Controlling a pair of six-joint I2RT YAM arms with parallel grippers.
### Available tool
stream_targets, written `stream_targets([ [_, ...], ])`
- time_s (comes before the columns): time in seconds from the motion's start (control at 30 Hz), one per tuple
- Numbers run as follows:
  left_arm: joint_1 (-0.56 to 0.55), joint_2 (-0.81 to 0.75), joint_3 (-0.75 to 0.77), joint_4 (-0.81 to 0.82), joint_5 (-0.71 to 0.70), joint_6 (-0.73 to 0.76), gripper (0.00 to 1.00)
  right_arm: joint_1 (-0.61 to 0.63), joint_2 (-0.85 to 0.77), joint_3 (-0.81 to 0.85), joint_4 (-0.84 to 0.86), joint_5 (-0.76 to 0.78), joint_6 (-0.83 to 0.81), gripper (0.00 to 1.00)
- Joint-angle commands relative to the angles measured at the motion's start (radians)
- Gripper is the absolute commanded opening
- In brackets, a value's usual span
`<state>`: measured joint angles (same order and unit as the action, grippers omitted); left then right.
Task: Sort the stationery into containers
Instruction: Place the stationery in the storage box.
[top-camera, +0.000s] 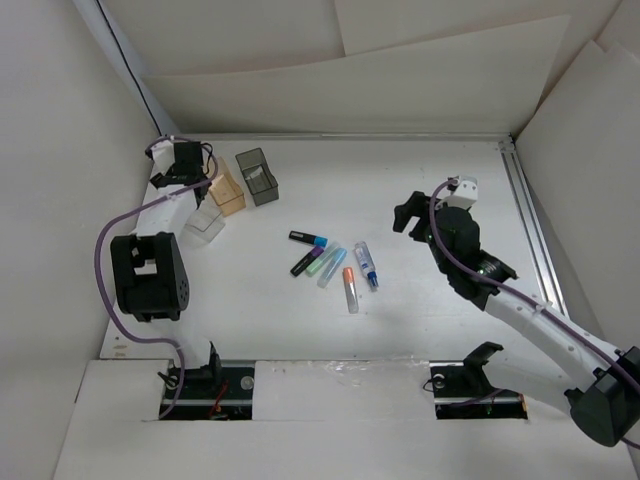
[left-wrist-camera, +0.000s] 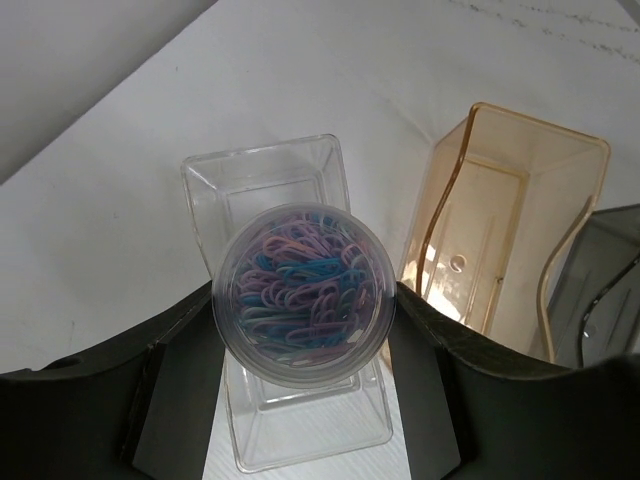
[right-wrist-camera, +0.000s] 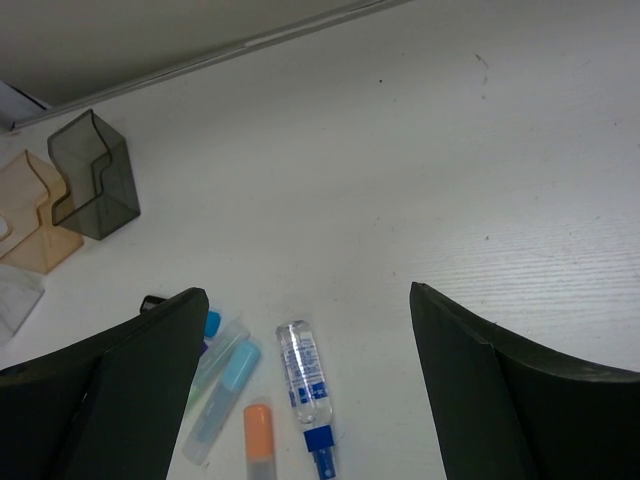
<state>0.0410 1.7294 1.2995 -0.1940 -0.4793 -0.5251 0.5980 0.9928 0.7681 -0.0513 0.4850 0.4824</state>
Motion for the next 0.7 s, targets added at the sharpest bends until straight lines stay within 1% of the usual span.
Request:
stream_targets([
  [0.0, 0.005, 0.016, 0.055, -0.001, -0.056, 0.025, 0.32, 0.013, -0.034, -0.004, 0.05, 0.003, -0.01, 0.88],
  [0.3, 0.005, 0.065, 0.069, -0.002, -0.102, 0.048, 0.32, 0.013, -0.034, -0.004, 0.05, 0.003, -0.019, 0.88],
  [0.43, 0.005, 0.078, 0.078, -0.002, -0.125, 0.048, 0.35, 0.013, -0.034, -0.004, 0.05, 0.003, -0.019, 0.88],
  [0.53, 0.005, 0.101, 0.078, 0.007, -0.134, 0.048, 0.35, 0.013, -0.034, -0.004, 0.05, 0.003, -0.019, 0.88],
  [0.67, 0.005, 0.111, 0.078, 0.017, -0.134, 0.048, 0.41, 0.013, -0.043, -0.004, 0.05, 0.003, -0.019, 0.88],
])
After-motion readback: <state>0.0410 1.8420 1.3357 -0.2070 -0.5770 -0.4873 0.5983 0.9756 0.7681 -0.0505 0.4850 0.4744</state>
